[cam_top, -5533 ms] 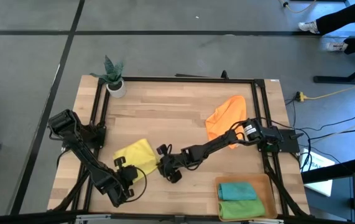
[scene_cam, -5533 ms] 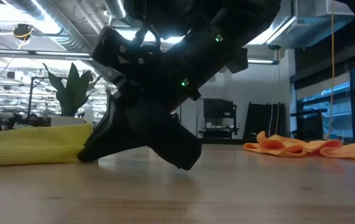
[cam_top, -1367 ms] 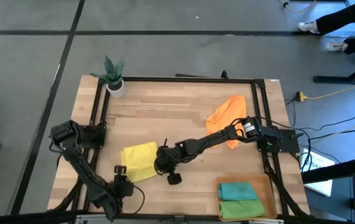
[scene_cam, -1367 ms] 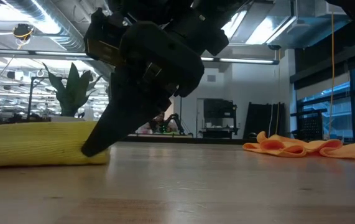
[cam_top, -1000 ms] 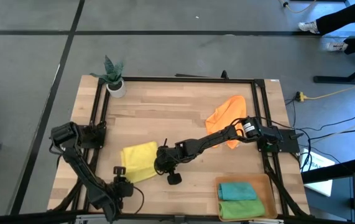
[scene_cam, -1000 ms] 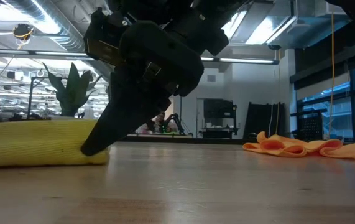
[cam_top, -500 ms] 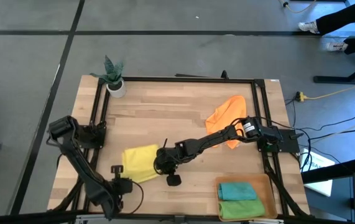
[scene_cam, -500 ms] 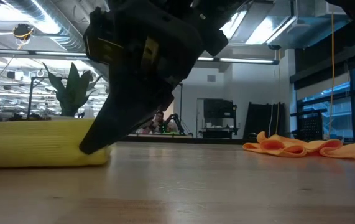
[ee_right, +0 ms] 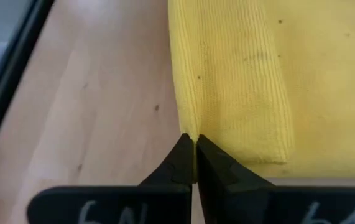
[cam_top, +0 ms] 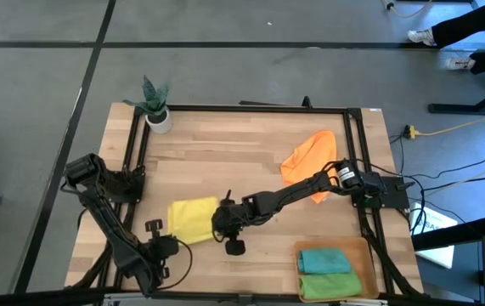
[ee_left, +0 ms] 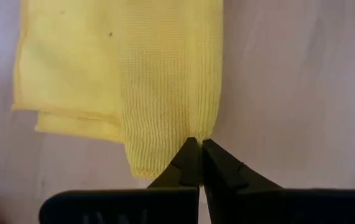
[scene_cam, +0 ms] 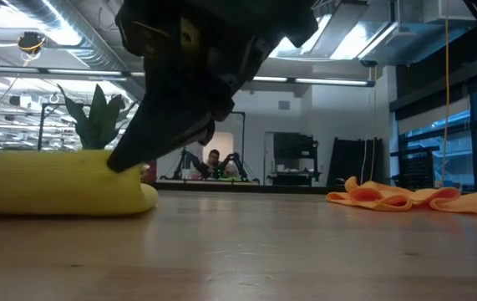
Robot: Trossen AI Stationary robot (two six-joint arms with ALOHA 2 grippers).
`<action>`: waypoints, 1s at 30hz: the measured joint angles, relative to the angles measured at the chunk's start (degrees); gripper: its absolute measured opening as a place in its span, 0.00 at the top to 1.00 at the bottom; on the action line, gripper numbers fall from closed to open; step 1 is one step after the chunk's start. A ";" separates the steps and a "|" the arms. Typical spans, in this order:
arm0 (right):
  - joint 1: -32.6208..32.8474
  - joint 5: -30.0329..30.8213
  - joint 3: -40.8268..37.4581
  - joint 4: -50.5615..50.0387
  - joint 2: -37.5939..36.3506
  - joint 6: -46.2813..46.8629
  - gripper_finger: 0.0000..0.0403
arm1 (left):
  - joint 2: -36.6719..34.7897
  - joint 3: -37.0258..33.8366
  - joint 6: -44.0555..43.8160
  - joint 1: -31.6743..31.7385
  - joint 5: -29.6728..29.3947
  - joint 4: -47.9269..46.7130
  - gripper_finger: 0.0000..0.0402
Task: Roll microfiber towels into tight, uniform cylinder then place into a basket
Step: Roll the yellow microfiber towel
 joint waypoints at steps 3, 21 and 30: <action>0.11 2.23 0.00 -0.02 -0.01 0.05 0.98 | -0.06 0.00 -1.62 0.19 -1.11 -1.20 1.00; 2.09 -2.79 -0.09 -0.13 -0.79 3.24 0.98 | -0.16 0.11 -3.74 0.50 1.88 6.95 1.00; 4.37 0.06 -0.09 -0.30 -2.70 4.72 0.98 | -0.18 0.20 1.89 0.33 -1.15 12.07 1.00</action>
